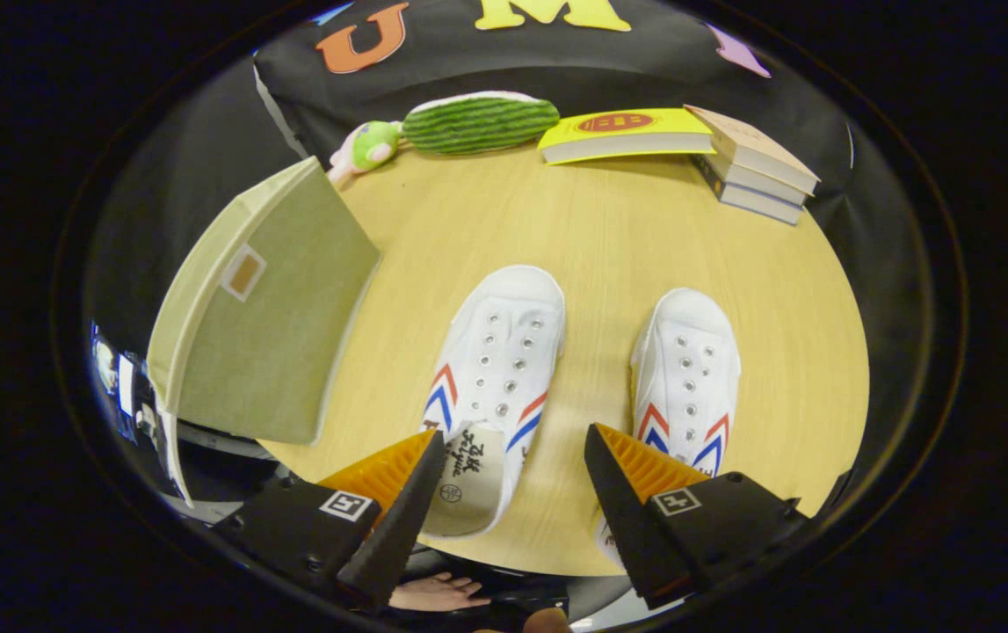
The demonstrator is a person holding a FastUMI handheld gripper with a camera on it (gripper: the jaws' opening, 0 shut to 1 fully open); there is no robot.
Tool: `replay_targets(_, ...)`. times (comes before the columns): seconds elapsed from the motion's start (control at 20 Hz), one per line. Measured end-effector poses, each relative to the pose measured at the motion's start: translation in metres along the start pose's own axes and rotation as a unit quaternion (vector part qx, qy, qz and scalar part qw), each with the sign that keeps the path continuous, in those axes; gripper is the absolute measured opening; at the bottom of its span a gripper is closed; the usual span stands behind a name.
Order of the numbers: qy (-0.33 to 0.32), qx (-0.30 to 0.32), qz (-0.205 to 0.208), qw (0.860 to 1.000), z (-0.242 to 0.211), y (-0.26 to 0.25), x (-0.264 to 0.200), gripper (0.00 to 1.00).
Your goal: Open the storage box then place both shoes into the box .Put the left shoe in first, then the right shoe, with the right side of both shoes facing outward in a uniform manner.
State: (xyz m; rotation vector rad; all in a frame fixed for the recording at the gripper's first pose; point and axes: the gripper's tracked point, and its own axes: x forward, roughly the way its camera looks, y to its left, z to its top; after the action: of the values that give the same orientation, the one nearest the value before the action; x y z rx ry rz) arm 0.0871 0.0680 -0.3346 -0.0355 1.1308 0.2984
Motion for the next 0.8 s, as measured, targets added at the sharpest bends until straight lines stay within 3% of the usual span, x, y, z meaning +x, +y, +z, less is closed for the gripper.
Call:
replay_targets(0.15,0.029,0.015,0.01,0.999,-0.011,0.004,0.018,0.95)
replay_targets(0.3,0.043,0.041,0.017,0.998,-0.013,0.007,0.027,0.81)
replay_targets(0.65,0.04,0.146,0.062,0.986,-0.008,0.011,0.025,0.1)
replay_targets(0.8,0.036,0.178,0.092,0.979,-0.011,0.017,0.019,0.06)
